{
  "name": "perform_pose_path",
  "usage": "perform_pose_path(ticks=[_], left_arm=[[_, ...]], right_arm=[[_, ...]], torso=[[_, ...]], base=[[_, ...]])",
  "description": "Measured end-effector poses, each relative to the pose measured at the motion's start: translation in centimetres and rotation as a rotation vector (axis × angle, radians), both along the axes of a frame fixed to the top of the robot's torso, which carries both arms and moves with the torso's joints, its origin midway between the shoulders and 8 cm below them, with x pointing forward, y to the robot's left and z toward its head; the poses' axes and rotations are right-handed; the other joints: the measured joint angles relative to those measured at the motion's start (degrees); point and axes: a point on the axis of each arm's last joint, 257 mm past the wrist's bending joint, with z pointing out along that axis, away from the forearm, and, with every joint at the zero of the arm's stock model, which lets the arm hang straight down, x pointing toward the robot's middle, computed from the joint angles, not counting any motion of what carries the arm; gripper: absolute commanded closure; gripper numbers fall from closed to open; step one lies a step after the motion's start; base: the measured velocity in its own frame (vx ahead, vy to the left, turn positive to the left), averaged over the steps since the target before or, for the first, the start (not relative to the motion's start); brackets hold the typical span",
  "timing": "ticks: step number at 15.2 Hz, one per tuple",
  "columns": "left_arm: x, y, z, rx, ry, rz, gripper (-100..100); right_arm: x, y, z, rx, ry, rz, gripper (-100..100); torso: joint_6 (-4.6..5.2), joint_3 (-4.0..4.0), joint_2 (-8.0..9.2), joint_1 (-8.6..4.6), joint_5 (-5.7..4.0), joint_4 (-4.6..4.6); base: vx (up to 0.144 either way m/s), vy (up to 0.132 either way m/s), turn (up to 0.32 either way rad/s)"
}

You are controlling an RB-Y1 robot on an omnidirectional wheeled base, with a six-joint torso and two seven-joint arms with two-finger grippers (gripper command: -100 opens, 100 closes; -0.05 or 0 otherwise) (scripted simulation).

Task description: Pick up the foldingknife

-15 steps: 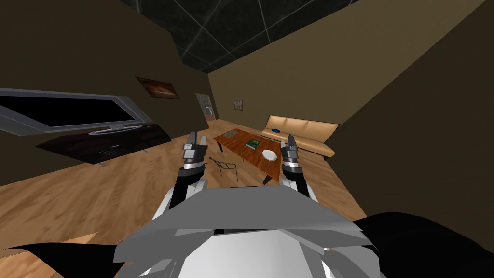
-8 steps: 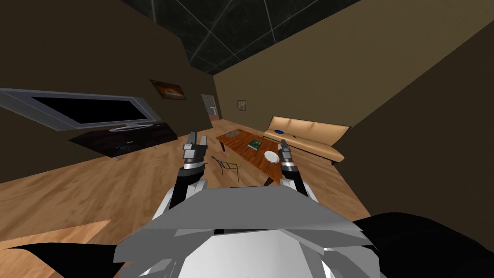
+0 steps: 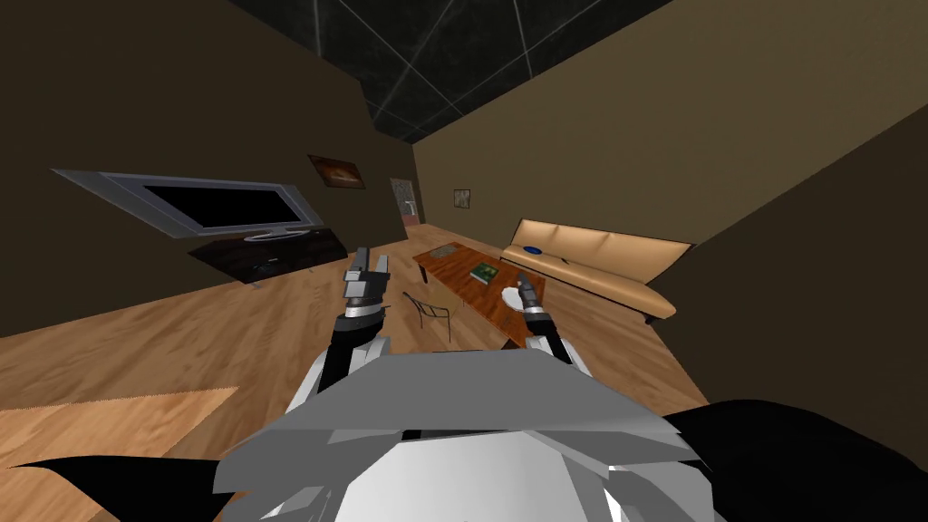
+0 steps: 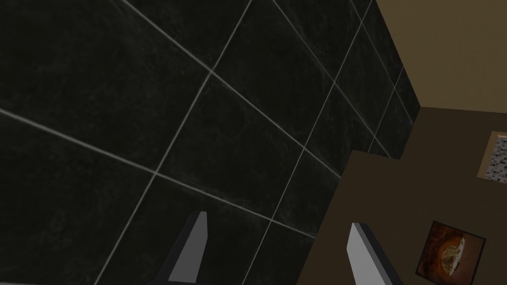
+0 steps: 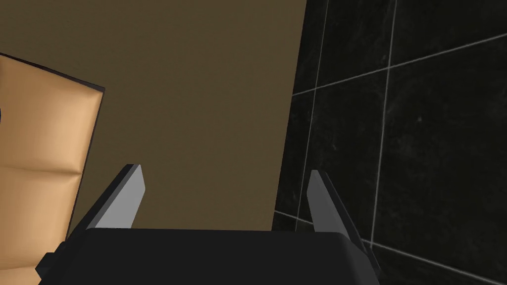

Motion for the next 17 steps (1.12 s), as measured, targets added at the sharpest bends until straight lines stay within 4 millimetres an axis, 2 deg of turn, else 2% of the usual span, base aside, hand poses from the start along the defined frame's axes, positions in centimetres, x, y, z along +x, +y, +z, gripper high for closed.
perform_pose_path(ticks=[10, 13, 17], left_arm=[[0.0, 0.0, 0.0, 0.000, 0.000, 0.000, 0], [0.0, 0.0, 0.0, 0.000, 0.000, 0.000, 0], [0.0, 0.0, 0.0, 0.000, 0.000, 0.000, 0]], right_arm=[[1.4, -3.8, -11.1, -0.057, 0.283, -0.074, -100], [1.3, -5.6, -15.0, -0.074, 0.383, -0.101, -100], [0.8, -7.0, -18.9, -0.093, 0.496, -0.129, -100]], torso=[[-0.03, 0.00, 0.00, 0.01, 0.00, 0.00], [0.00, -0.02, -0.04, -0.02, -0.01, -0.01], [-0.01, -0.01, -0.02, 0.00, 0.00, 0.00]], base=[[0.029, -0.016, 0.136], [0.033, -0.021, 0.112], [0.029, -0.019, 0.151]])
